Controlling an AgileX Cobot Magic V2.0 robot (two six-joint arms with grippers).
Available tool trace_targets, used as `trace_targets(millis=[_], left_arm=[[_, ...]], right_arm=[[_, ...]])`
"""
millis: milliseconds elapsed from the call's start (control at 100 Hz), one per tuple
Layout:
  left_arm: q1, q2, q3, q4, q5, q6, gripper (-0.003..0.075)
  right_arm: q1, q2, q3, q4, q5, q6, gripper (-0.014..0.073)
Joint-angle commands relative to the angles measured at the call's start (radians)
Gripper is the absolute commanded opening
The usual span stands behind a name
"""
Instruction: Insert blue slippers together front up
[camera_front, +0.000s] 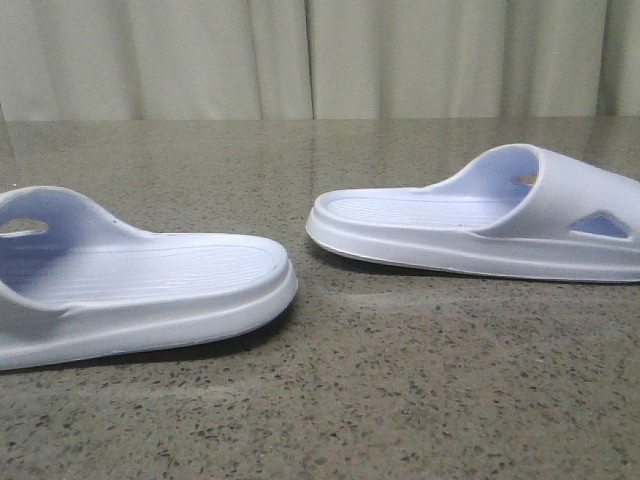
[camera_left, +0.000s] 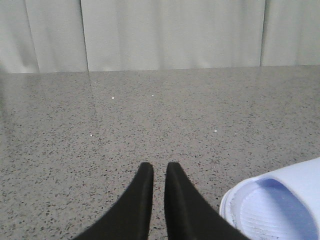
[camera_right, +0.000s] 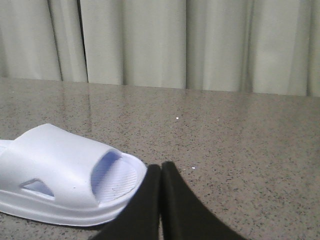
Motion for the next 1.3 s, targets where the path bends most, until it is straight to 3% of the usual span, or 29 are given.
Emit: trace_targets(millis=[0, 1291], left_arm=[[0.002, -0.029, 0.009, -0.009, -0.084, -0.007, 0.0016], [0.002, -0.029, 0.009, -0.009, -0.084, -0.007, 0.0016]], right_arm=[[-0.007, -0.022, 0.021, -0.005, -0.072, -0.001, -0.0107], [-0.007, -0.022, 0.021, -0.005, -0.091, -0.001, -0.0107]])
